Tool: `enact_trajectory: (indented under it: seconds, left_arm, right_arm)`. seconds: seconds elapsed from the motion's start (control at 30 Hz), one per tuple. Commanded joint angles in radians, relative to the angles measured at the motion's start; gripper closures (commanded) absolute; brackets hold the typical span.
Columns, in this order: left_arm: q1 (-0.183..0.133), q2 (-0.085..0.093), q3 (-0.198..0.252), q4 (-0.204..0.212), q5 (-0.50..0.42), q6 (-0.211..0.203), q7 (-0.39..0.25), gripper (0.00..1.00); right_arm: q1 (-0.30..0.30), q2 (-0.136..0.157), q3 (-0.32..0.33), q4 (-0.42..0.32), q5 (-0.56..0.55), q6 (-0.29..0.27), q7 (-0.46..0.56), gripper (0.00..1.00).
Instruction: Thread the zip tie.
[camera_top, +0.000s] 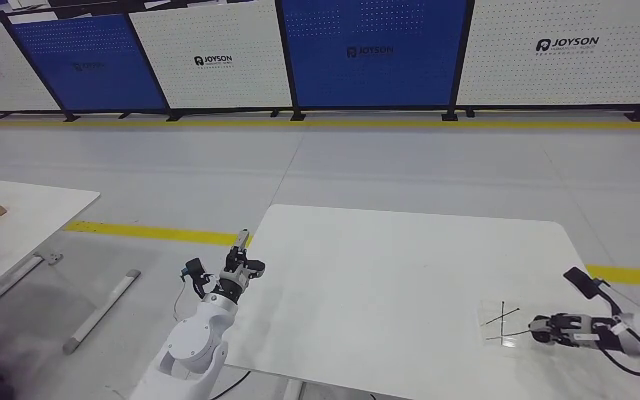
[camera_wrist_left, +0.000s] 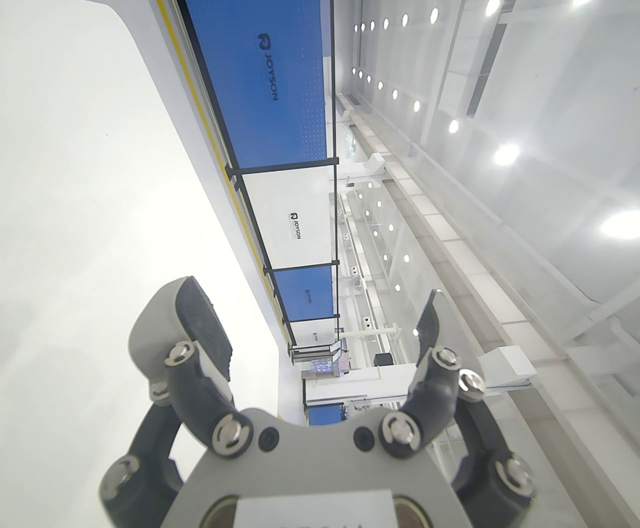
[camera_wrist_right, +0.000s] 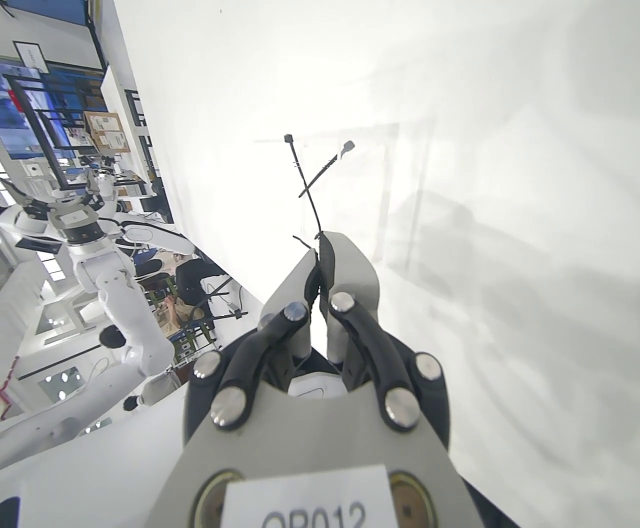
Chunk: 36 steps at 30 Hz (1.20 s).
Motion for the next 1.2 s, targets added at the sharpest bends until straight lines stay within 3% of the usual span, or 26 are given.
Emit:
enact_trajectory:
  seconds: [0.0,0.13,0.37,1.17]
  left_arm:
    - [0.0,0.0,0.0,0.0,0.0,0.0,0.0,0.0]
    - [0.0,0.0,0.0,0.0,0.0,0.0,0.0,0.0]
    - [0.0,0.0,0.0,0.0,0.0,0.0,0.0,0.0]
    - [0.0,0.0,0.0,0.0,0.0,0.0,0.0,0.0]
  right_arm:
    - [-0.006,0.002,0.004,-0.008,-0.003,0.005,-0.001,1.0]
    - [-0.025,0.007,0.032,-0.016,0.037,-0.023,-0.02,1.0]
    - [-0.129,0.027,0.153,-0.056,0.172,-0.13,-0.024,1.0]
    - [-0.143,0.03,0.162,-0.065,0.182,-0.129,-0.009,1.0]
